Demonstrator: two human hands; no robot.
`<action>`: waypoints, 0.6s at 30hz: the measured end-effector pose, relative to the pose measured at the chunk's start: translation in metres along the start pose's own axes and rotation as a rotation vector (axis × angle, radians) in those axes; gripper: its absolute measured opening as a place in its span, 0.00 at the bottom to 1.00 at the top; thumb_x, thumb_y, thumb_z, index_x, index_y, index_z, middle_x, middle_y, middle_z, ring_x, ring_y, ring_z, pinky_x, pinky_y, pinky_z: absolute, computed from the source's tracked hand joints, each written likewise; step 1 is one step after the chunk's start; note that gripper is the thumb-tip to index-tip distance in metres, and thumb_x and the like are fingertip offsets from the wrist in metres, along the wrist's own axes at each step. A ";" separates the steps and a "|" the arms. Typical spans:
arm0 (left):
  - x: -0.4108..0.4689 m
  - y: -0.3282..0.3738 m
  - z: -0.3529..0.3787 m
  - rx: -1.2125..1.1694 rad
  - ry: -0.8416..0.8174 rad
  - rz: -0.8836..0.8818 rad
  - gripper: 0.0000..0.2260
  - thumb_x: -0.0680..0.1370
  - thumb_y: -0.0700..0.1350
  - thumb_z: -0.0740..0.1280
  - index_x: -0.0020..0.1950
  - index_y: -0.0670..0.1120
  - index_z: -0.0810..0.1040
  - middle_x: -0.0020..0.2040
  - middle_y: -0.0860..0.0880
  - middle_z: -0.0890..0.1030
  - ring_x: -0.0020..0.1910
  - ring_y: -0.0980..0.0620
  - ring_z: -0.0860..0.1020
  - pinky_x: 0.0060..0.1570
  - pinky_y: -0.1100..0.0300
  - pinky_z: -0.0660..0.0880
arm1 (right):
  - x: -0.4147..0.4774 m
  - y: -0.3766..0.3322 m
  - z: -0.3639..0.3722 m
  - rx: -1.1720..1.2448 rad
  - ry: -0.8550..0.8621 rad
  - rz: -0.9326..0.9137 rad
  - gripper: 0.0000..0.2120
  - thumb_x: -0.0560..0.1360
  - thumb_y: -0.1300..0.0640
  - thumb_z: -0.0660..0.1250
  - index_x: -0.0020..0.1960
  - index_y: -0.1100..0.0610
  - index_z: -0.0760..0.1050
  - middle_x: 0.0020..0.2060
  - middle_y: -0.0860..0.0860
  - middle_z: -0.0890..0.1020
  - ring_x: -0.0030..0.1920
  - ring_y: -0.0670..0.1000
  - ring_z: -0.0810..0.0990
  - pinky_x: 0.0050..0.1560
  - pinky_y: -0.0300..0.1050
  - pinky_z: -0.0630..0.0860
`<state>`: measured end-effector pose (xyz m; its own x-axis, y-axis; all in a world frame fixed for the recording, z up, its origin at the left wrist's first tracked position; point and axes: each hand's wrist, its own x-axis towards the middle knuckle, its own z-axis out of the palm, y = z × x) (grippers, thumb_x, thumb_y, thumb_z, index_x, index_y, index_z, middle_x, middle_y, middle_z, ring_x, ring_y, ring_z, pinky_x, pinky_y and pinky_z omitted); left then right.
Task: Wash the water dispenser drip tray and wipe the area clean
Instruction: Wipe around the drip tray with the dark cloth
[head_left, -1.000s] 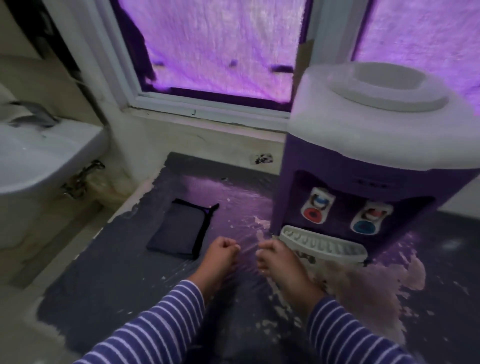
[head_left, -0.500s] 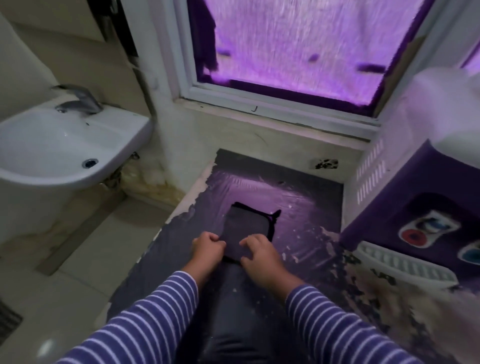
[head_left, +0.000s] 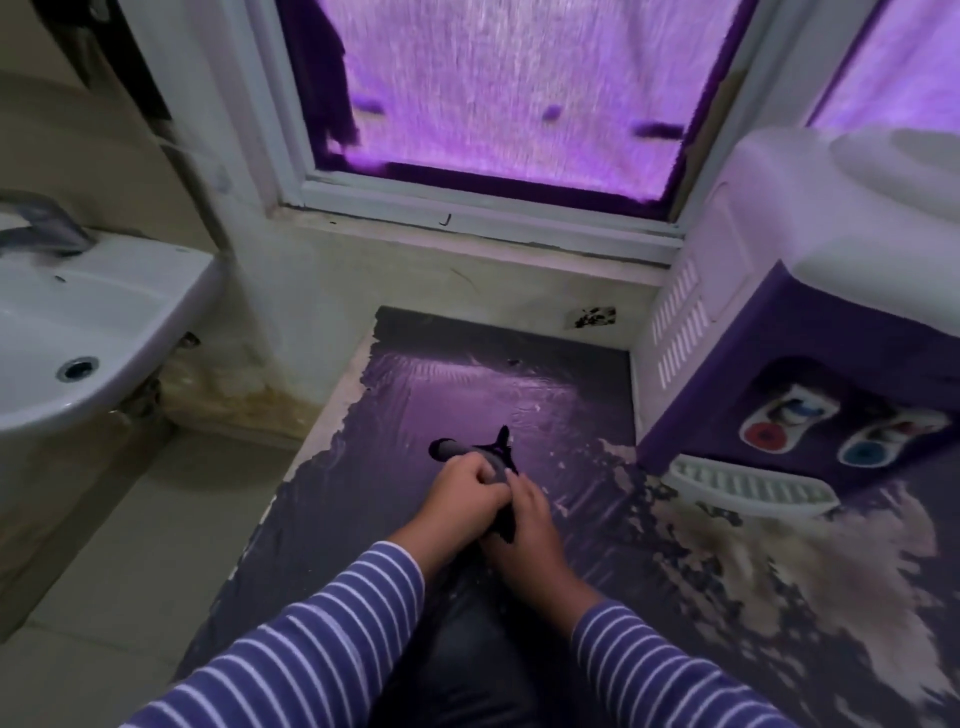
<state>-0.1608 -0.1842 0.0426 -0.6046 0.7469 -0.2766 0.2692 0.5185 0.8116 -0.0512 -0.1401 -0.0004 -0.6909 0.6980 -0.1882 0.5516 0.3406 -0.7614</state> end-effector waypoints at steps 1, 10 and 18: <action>-0.001 0.010 0.005 0.013 -0.032 0.032 0.09 0.69 0.43 0.69 0.33 0.46 0.69 0.35 0.47 0.74 0.34 0.52 0.73 0.36 0.56 0.70 | -0.002 0.001 -0.008 0.039 0.059 0.007 0.34 0.75 0.55 0.68 0.76 0.56 0.56 0.76 0.54 0.56 0.76 0.51 0.54 0.70 0.38 0.52; -0.017 0.087 0.084 -0.088 -0.225 0.256 0.08 0.73 0.45 0.70 0.36 0.53 0.75 0.39 0.52 0.78 0.39 0.54 0.77 0.36 0.65 0.72 | -0.042 0.041 -0.102 0.544 0.438 0.047 0.10 0.75 0.60 0.67 0.53 0.48 0.76 0.46 0.48 0.84 0.47 0.46 0.82 0.48 0.43 0.77; -0.022 0.125 0.184 -0.304 -0.425 0.234 0.07 0.77 0.41 0.67 0.47 0.55 0.76 0.46 0.51 0.81 0.47 0.52 0.79 0.50 0.57 0.75 | -0.073 0.114 -0.180 0.597 0.578 0.243 0.13 0.74 0.61 0.68 0.58 0.53 0.76 0.48 0.52 0.84 0.48 0.51 0.82 0.51 0.53 0.78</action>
<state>0.0246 -0.0593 0.0559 -0.1838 0.9617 -0.2034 0.0940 0.2232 0.9702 0.1467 -0.0389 0.0382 -0.1500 0.9746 -0.1666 0.2032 -0.1345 -0.9699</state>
